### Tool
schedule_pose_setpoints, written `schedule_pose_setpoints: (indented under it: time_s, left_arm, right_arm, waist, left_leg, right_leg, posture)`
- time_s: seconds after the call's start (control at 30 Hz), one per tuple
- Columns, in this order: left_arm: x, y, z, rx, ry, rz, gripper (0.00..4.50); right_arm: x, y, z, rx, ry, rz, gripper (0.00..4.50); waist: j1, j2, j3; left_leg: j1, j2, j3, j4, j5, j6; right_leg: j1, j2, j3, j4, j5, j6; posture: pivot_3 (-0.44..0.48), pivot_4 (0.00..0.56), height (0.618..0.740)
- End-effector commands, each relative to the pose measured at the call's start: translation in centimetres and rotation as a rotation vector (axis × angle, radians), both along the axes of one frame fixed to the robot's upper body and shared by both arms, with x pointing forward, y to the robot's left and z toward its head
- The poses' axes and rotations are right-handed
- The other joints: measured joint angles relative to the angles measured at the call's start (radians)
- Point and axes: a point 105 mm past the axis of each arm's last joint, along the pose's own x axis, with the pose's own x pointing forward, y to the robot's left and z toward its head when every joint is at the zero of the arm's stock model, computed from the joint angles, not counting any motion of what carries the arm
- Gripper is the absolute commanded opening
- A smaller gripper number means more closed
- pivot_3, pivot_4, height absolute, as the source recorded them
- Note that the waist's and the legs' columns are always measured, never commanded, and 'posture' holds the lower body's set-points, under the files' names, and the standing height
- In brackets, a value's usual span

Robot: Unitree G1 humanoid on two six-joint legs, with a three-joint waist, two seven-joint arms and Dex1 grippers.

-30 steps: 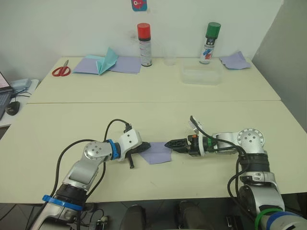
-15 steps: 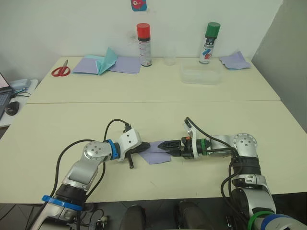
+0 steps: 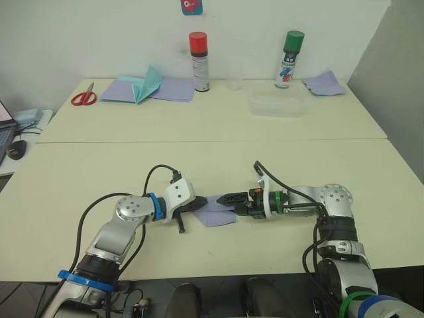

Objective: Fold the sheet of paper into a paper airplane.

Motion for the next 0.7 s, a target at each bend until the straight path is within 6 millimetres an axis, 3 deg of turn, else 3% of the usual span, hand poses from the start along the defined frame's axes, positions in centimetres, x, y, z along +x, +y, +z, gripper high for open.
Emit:
schedule_pose_setpoints:
  time_s: [0.03,0.23,0.47,0.6,0.7]
  left_arm:
    - [-1.2,0.6,-3.5,0.076,0.124,0.006,0.0]
    - [-1.3,0.5,-3.6,0.079,0.13,-0.002,0.0]
    - [-1.1,0.9,-3.5,0.064,0.13,0.025,0.0]
    - [-0.2,2.0,-0.9,-0.081,0.12,0.117,0.0]
    - [-0.7,3.7,1.2,-0.054,0.068,0.071,0.0]
  right_arm:
    - [0.2,-0.2,0.5,0.019,-0.027,-0.018,2.19]
    - [-0.1,-0.2,0.2,0.014,-0.026,-0.018,0.01]
    - [-0.3,-0.3,0.2,0.016,-0.049,-0.021,0.01]
    - [-0.4,-0.1,1.4,0.014,-0.157,-0.001,0.01]
    - [-0.1,-0.1,2.1,0.01,-0.25,0.006,0.01]
  waist:
    - [0.0,0.0,0.0]
    - [0.0,0.0,0.0]
    - [0.0,0.002,-0.001]
    - [-0.002,0.002,-0.001]
    - [-0.003,0.002,0.0]
  left_leg:
    - [0.0,0.0,0.0,0.0,0.0,0.0]
    - [-0.002,0.0,0.0,0.0,0.0,0.0]
    - [-0.004,0.001,-0.001,-0.001,0.0,0.0]
    - [-0.007,0.001,-0.001,-0.001,0.0,0.0]
    - [-0.016,0.0,-0.001,-0.001,0.0,0.0]
  right_leg:
    - [0.0,0.0,0.0,0.0,0.0,0.0]
    - [-0.001,0.0,0.0,-0.001,0.001,0.001]
    - [0.0,0.0,-0.002,-0.009,0.001,0.002]
    - [-0.002,0.0,-0.001,-0.011,0.003,0.006]
    - [-0.01,0.002,-0.002,-0.01,0.004,0.007]
  posture:
    - [0.0,0.15,0.74]
    - [0.0,0.15,0.74]
    - [0.0,0.15,0.74]
    - [0.0,0.15,0.74]
    - [0.0,0.15,0.74]
